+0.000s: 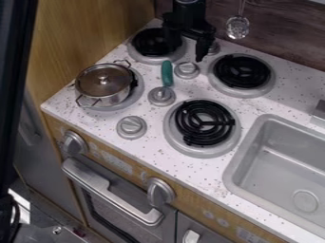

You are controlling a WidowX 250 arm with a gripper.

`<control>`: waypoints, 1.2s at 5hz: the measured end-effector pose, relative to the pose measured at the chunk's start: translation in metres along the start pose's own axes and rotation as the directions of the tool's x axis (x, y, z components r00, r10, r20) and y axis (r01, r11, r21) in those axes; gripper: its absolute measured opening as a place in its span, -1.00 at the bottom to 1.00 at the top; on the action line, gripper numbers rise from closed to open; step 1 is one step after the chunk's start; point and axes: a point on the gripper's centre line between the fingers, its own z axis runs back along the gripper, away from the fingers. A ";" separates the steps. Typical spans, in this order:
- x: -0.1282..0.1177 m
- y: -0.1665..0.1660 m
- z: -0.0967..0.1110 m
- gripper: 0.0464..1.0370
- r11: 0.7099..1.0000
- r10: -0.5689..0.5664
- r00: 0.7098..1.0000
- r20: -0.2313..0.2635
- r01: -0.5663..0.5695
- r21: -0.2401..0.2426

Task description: Remove the top of the silver pot and put on top of the bottom right burner

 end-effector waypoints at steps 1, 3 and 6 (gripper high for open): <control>-0.011 -0.001 -0.020 0.92 1.000 0.001 0.999 -0.053 -0.002 -0.010; -0.046 0.037 -0.017 0.92 0.994 0.109 0.991 -0.078 -0.108 0.023; -0.107 0.097 -0.001 0.92 0.937 0.344 0.938 -0.044 -0.340 0.082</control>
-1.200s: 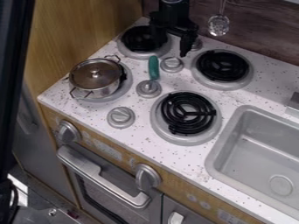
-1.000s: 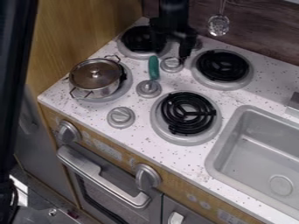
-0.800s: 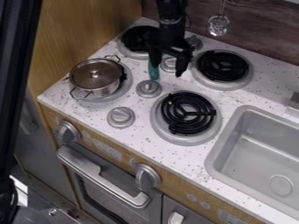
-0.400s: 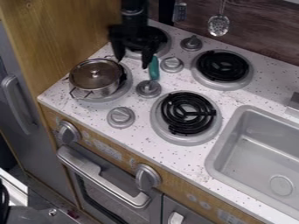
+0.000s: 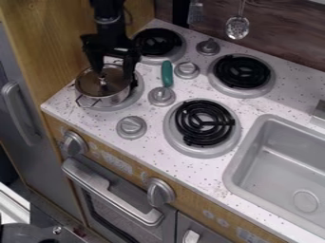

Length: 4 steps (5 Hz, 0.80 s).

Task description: Remove the top of the silver pot and put on top of the bottom right burner

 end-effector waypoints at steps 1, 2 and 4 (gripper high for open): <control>0.000 0.014 -0.005 0.92 0.998 0.067 0.998 0.012 -0.066 -0.022; -0.003 0.018 -0.017 0.92 0.997 0.076 0.997 -0.014 -0.076 -0.029; 0.003 0.021 -0.021 0.33 0.998 0.057 0.998 -0.011 -0.057 -0.032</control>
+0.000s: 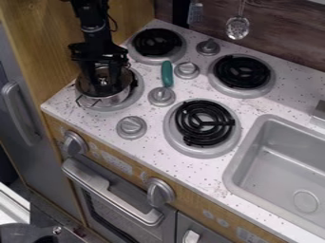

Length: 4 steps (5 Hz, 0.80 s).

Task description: Remove the top of the silver pot and put on top of the bottom right burner

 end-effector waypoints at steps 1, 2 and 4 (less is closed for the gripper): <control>0.001 -0.005 0.001 -0.25 1.000 -0.029 1.000 -0.004 0.029 0.006; 0.001 -0.007 0.002 -0.54 0.997 -0.075 0.997 -0.016 0.075 0.032; 0.040 -0.098 0.039 -0.54 0.944 -0.322 0.945 0.060 0.315 0.101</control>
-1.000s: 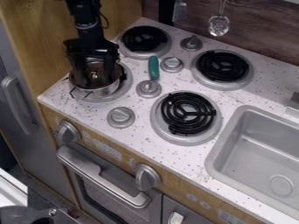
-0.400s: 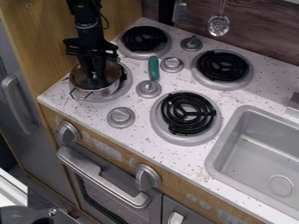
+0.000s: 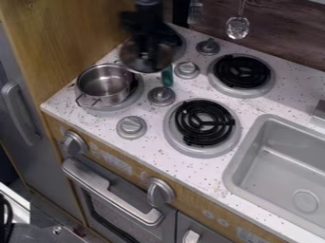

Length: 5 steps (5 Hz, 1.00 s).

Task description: Remove the top of the silver pot and put on top of the bottom right burner

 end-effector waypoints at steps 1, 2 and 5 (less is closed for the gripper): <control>0.004 -0.040 0.002 -0.54 0.997 -0.051 0.999 0.012 0.051 -0.054; -0.018 -0.069 -0.016 -0.54 0.992 -0.046 0.999 -0.022 0.043 -0.120; -0.023 -0.120 -0.051 -0.54 0.966 -0.109 0.993 -0.043 0.095 -0.241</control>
